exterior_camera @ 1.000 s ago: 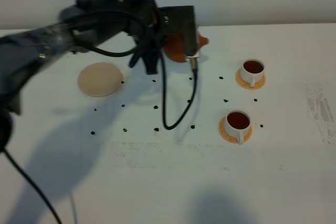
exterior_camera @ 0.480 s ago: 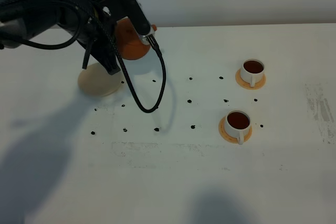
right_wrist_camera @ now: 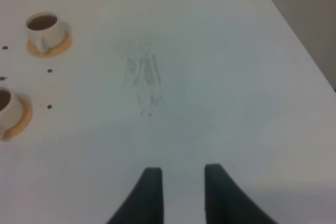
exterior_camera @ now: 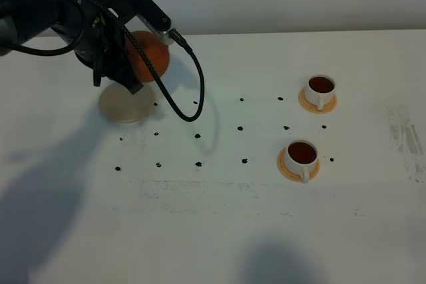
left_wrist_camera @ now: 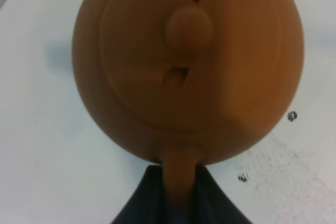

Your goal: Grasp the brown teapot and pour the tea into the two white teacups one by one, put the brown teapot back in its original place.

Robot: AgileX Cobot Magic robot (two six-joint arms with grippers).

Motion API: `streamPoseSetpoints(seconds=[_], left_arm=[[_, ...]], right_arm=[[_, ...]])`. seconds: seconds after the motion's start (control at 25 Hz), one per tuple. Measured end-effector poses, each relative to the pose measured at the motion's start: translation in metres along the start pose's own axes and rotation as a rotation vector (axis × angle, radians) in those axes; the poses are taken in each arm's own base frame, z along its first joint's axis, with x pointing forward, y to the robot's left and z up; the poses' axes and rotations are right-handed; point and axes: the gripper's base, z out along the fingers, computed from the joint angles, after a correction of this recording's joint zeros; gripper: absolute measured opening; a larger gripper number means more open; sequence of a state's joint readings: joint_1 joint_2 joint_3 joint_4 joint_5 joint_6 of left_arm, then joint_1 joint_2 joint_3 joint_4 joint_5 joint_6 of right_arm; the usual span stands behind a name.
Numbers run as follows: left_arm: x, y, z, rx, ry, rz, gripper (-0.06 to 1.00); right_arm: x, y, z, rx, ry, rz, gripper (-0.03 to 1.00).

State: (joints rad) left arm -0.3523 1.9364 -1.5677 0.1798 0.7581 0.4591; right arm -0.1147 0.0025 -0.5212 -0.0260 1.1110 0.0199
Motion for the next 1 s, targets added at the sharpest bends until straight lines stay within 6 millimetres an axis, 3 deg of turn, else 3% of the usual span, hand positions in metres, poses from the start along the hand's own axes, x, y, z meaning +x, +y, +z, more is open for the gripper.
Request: streamPoseSetpoints(seconds=[0.56,1.0], left_arm=[[0.021,0.015,0.003,0.045,0.089,-0.204,0.09],[0.048,0.017,0.026,0.069,0.095,-0.283,0.09]], right_arm=[[0.0,0.0,0.0,0.0,0.0,0.0,0.22],[0.0,0.0,0.0,0.0,0.0,0.0,0.22]])
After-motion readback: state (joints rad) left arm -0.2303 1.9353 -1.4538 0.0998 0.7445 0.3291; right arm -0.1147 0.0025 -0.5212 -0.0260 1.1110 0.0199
